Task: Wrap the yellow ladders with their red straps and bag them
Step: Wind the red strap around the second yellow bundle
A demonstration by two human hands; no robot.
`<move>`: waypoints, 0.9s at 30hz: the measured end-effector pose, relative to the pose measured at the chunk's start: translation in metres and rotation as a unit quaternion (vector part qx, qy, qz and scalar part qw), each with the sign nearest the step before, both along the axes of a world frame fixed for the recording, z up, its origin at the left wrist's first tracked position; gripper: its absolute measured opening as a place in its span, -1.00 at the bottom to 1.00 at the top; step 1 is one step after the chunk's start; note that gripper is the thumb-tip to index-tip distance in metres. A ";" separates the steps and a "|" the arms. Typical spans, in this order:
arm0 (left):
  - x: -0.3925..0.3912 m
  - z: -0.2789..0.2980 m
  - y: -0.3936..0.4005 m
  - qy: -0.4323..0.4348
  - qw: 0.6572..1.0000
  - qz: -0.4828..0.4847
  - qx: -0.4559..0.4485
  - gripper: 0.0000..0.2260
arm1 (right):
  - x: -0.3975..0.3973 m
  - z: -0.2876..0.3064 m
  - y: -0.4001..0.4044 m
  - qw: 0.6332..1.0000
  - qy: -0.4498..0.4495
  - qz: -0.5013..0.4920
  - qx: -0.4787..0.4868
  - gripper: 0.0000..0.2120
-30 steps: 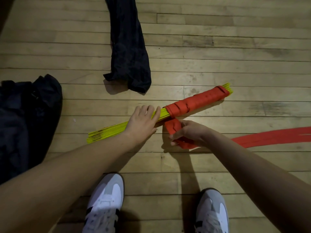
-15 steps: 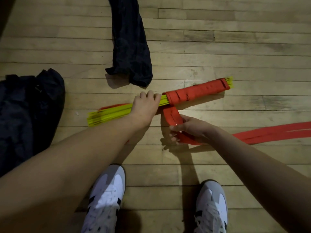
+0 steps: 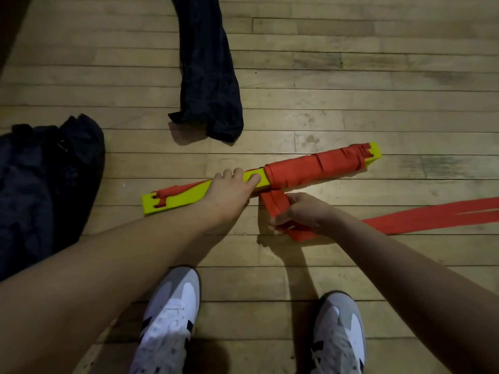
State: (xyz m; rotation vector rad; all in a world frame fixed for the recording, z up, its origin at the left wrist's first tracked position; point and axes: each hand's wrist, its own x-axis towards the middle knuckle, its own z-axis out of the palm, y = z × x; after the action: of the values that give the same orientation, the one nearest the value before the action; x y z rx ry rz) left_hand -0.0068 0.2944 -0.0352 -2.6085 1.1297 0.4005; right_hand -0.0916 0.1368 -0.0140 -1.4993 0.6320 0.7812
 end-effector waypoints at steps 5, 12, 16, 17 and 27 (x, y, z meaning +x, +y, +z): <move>0.003 0.004 -0.007 0.002 0.999 0.050 -0.008 -0.29 | -0.005 0.004 0.001 1.000 -0.018 -0.004 -0.015 -0.85; 0.018 0.008 -0.023 -0.071 0.997 0.042 -0.003 -0.42 | 0.003 0.007 -0.006 0.997 0.006 -0.068 0.028 -0.92; 0.015 0.011 -0.029 -0.094 0.995 0.005 0.020 -0.61 | 0.009 0.010 -0.004 0.996 0.009 -0.080 0.040 -0.89; 0.012 0.009 -0.026 -0.091 0.996 -0.003 0.022 -0.64 | 0.010 0.010 -0.003 0.996 0.011 -0.077 0.035 -0.90; -0.020 -0.009 0.000 -0.041 0.999 -0.025 -0.006 -0.52 | -0.001 0.009 0.001 0.994 0.031 -0.095 0.034 -0.89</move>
State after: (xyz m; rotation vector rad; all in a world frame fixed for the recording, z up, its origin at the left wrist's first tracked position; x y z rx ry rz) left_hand -0.0263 0.2940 -0.0447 -2.5755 1.1724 0.2747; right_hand -0.0925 0.1379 -0.0055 -1.3366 0.7746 0.6976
